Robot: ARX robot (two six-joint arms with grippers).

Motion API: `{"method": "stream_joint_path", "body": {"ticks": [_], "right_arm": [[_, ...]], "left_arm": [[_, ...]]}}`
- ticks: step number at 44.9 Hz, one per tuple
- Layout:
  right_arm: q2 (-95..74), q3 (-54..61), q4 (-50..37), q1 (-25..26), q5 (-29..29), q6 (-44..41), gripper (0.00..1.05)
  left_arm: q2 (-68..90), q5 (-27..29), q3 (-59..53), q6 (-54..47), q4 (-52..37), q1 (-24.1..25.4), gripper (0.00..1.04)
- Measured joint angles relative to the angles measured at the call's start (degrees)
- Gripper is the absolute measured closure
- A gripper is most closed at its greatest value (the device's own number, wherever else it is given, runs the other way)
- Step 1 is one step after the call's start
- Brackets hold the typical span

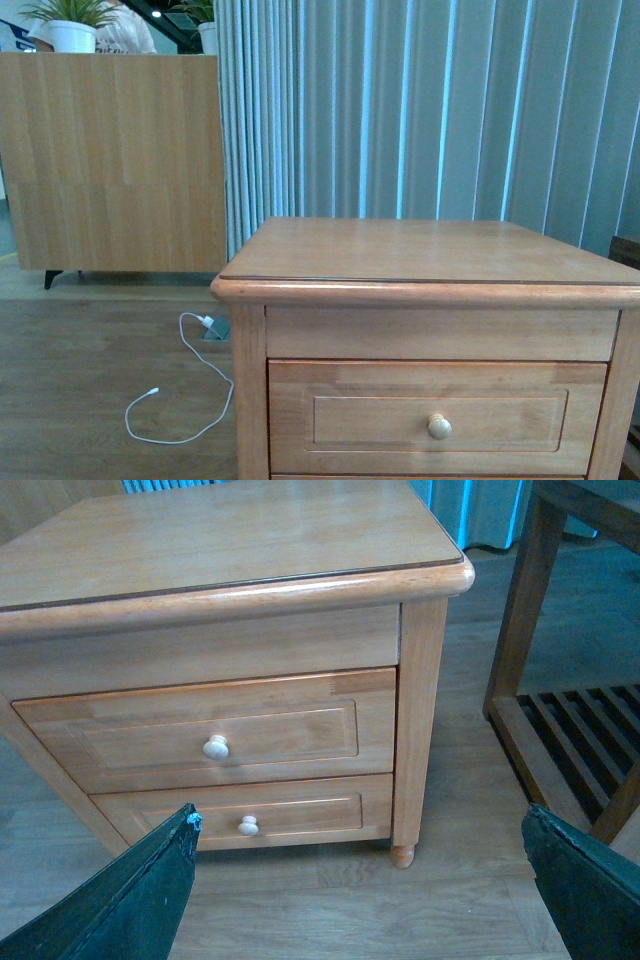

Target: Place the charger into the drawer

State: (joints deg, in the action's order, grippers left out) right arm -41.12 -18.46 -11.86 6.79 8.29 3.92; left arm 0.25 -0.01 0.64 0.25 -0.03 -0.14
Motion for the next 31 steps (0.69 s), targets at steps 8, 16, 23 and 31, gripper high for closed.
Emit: {"method": "stream_joint_path", "body": {"ticks": [8, 16, 23, 31], "right_arm": [[-0.02, 0.57, -1.64, -0.07, -0.66, -0.2, 0.1], [3.04, 7.48, -14.8, -2.03, -4.13, -3.04, 0.4], [7.5, 10.99, -13.99, -6.56, -8.0, -3.67, 0.7], [11.98, 13.49, -11.96, -6.58, -8.28, -3.74, 1.03]], "left_arm": [[0.0, 0.0, 0.0, 0.0, 0.0, 0.0, 0.06], [0.0, 0.02, 0.0, 0.0, 0.0, 0.0, 0.06], [0.0, 0.0, 0.0, 0.0, 0.0, 0.0, 0.06], [0.0, 0.0, 0.0, 0.0, 0.0, 0.0, 0.06]]}}
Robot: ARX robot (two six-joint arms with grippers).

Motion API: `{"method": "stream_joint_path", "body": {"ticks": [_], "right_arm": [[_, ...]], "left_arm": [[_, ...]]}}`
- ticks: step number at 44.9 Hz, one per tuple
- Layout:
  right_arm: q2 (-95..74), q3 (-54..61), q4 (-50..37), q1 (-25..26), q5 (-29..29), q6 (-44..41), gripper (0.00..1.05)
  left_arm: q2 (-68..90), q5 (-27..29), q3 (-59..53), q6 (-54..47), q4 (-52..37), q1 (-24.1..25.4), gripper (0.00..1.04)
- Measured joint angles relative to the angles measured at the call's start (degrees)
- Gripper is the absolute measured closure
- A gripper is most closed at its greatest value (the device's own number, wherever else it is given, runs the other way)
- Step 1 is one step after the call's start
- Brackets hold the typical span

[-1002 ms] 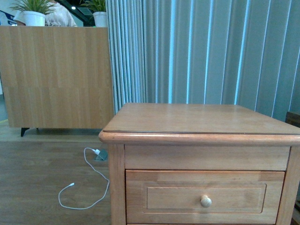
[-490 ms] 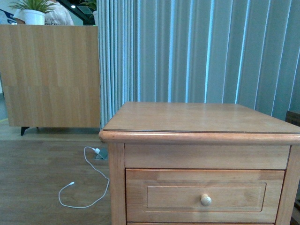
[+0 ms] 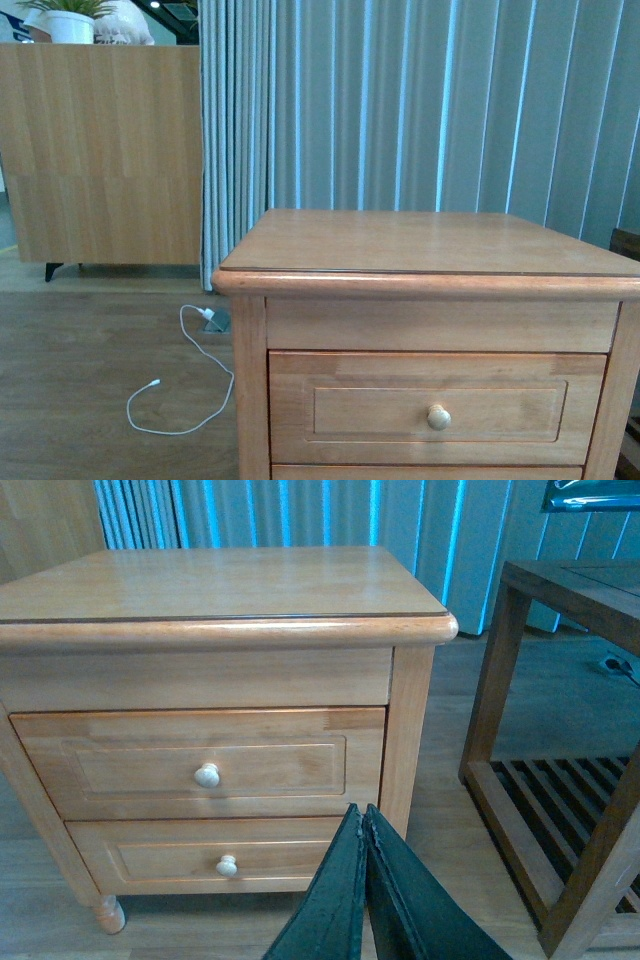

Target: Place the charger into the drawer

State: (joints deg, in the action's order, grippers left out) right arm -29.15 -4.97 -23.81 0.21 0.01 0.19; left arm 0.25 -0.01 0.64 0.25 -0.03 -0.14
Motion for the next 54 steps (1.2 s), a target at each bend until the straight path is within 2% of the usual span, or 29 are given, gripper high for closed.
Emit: {"method": "stream_joint_path", "body": {"ticks": [18, 25, 43, 46, 54], "right_arm": [[9.05, 2.86, 6.01, -0.04, 0.02, -0.13, 1.03], [11.26, 4.72, 5.92, -0.04, 0.0, -0.15, 1.03], [19.26, 4.72, 13.75, -0.04, 0.02, -0.15, 1.03], [26.08, 4.68, 22.64, -0.04, 0.02, -0.15, 1.03], [28.83, 4.68, 23.76, -0.04, 0.04, -0.15, 1.03]], "left_arm": [[0.0, 0.0, 0.0, 0.0, 0.0, 0.0, 0.06], [0.0, 0.02, 0.0, 0.0, 0.0, 0.0, 0.06], [0.0, 0.02, 0.0, 0.0, 0.0, 0.0, 0.06], [0.0, 0.02, 0.0, 0.0, 0.0, 0.0, 0.06], [0.0, 0.02, 0.0, 0.0, 0.0, 0.0, 0.06]]}}
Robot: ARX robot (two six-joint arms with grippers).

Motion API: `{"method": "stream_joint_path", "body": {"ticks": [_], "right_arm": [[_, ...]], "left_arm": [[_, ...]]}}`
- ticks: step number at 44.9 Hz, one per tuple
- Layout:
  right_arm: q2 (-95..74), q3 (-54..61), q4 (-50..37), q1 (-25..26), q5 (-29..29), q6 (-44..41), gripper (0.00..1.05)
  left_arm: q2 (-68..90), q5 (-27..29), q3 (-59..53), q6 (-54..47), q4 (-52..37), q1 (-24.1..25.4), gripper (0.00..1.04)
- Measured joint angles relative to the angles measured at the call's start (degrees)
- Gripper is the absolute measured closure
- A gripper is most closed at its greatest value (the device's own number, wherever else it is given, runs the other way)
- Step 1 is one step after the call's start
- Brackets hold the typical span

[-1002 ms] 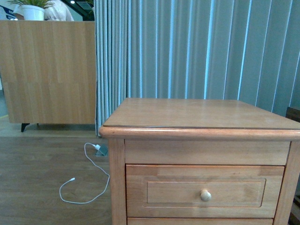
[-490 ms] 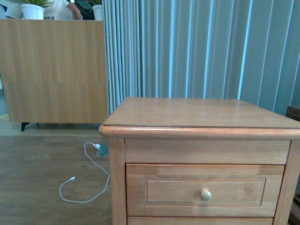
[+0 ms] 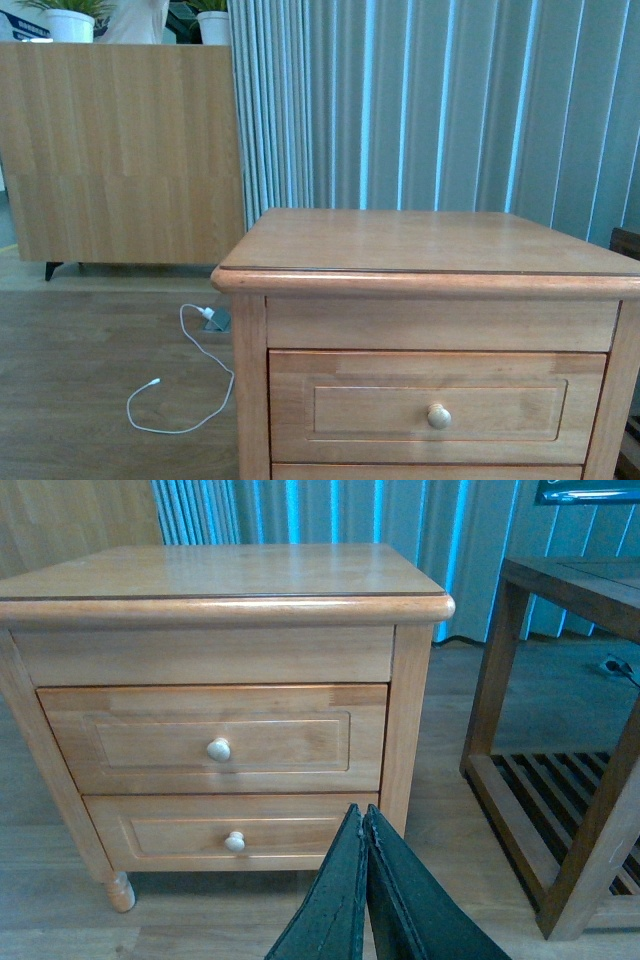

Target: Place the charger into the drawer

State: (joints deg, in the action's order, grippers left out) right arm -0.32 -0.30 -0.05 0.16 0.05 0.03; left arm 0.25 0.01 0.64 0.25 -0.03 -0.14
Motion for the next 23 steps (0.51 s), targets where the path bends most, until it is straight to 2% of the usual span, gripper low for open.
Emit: {"method": "stream_joint_path", "body": {"ticks": [8, 21, 23], "right_arm": [[0.07, 0.0, 0.02, 0.0, -0.02, -0.04, 1.02], [0.07, 0.0, 0.02, 0.0, -0.02, -0.02, 0.57], [0.07, 0.0, 0.02, 0.0, -0.02, -0.02, 0.46]], "left_arm": [[0.0, 0.0, 0.0, 0.0, 0.0, 0.0, 0.06], [0.0, 0.0, 0.0, 0.0, 0.0, 0.0, 0.06], [0.0, 0.0, 0.0, 0.0, 0.0, 0.0, 0.06]]}}
